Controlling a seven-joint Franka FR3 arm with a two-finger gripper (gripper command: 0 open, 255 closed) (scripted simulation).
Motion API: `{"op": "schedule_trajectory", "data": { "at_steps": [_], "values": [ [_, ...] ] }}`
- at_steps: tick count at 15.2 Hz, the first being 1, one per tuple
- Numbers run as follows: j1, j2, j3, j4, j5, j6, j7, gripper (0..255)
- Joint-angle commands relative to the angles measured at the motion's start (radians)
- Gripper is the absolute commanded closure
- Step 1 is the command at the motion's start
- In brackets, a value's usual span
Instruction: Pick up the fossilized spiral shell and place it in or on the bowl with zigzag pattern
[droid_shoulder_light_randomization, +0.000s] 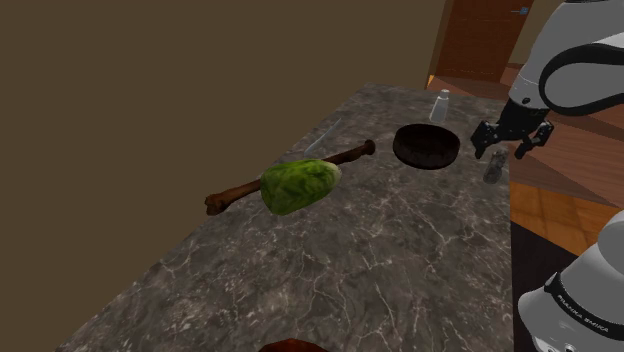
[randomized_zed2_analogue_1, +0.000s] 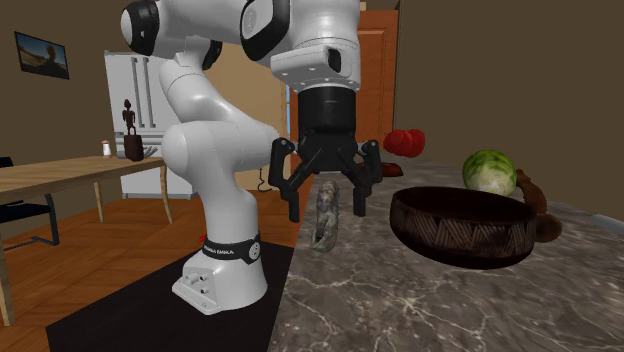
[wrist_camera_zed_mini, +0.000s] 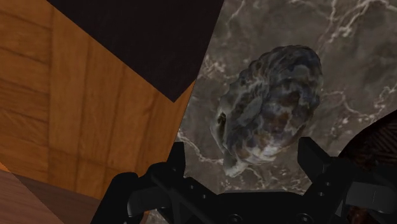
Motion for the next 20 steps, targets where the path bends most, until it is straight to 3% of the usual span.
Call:
{"op": "schedule_trajectory", "data": {
  "at_steps": [1, 3, 4, 13, 20],
  "values": [
    [0.0, 0.001, 0.0, 0.0, 0.0, 0.001, 0.0, 0],
    [0.0, 0.001, 0.0, 0.0, 0.0, 0.001, 0.0, 0],
    [0.0, 0.001, 0.0, 0.0, 0.0, 0.001, 0.0, 255],
    [0.0, 0.001, 0.0, 0.0, 0.0, 0.001, 0.0, 255],
    [0.006, -0.026, 0.006, 0.082, 0.012, -0.107, -0.01, 255]
  ]
}}
